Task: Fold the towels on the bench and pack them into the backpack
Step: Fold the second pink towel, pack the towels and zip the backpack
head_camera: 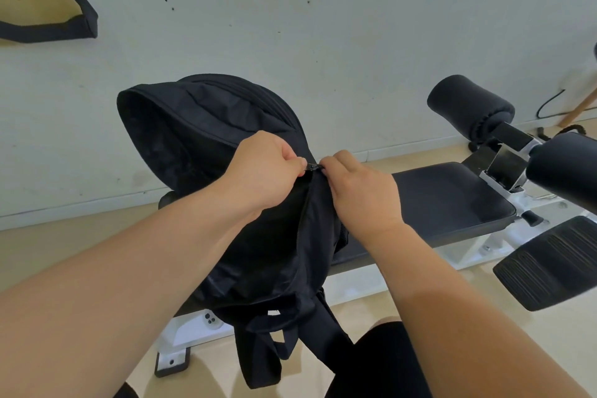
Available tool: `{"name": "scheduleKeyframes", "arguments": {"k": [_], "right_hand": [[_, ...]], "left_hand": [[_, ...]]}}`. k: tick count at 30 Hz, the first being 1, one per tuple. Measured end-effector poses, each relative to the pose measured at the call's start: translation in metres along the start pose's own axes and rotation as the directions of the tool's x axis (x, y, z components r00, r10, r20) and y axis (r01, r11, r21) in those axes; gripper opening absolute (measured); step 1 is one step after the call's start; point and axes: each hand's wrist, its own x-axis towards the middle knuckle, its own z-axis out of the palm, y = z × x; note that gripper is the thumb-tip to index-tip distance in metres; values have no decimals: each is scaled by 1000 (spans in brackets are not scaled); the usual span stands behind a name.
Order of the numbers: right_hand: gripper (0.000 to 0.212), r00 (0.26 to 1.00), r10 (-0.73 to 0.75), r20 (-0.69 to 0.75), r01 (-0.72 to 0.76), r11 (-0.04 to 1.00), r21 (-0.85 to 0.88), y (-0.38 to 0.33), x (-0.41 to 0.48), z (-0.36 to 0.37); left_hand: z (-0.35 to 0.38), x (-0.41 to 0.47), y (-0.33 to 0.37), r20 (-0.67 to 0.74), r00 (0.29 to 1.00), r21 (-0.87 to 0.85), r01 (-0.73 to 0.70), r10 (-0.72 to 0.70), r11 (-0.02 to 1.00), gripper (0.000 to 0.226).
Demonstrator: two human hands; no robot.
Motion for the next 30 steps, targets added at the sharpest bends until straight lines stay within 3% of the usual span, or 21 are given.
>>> {"name": "scheduleKeyframes", "arguments": {"k": [6, 9, 11, 14, 17, 20, 23, 27, 30], "right_hand": [[4, 999, 23, -28, -21, 997, 73, 3, 7, -2], [27, 996, 86, -12, -83, 987, 134, -5, 4, 0], [30, 992, 128, -11, -125, 981, 149, -12, -3, 2], [24, 970, 242, 16, -240, 949, 203, -23, -10, 1], [25, 916, 390, 97, -402, 883, 241, -37, -12, 0], [27, 860, 508, 51, -502, 823, 267, -50, -11, 2], [27, 876, 478, -55, -450, 854, 261, -53, -9, 5], [25, 905, 415, -95, -388, 897, 212, -46, -8, 6], [26, 936, 338, -99, -325, 937, 127, -35, -9, 4]], "left_hand": [[-2, -1, 8, -20, 1000, -53, 4, -5, 999, 24], [3, -5, 5, 3, 999, -82, 40, -40, 996, 25], [10, -8, 0, 16, 999, -67, 46, -45, 997, 24], [22, -12, -4, -48, 998, -78, 31, -35, 996, 22], [35, -22, -5, -146, 987, -227, 32, -67, 973, 24], [43, -26, -12, -212, 972, -294, 33, -99, 955, 26], [43, -26, -17, -265, 962, -279, -14, -63, 960, 26], [32, -27, -17, -286, 952, -77, -131, 104, 988, 22], [16, -22, -18, -287, 947, 22, -146, 146, 989, 22]]}}
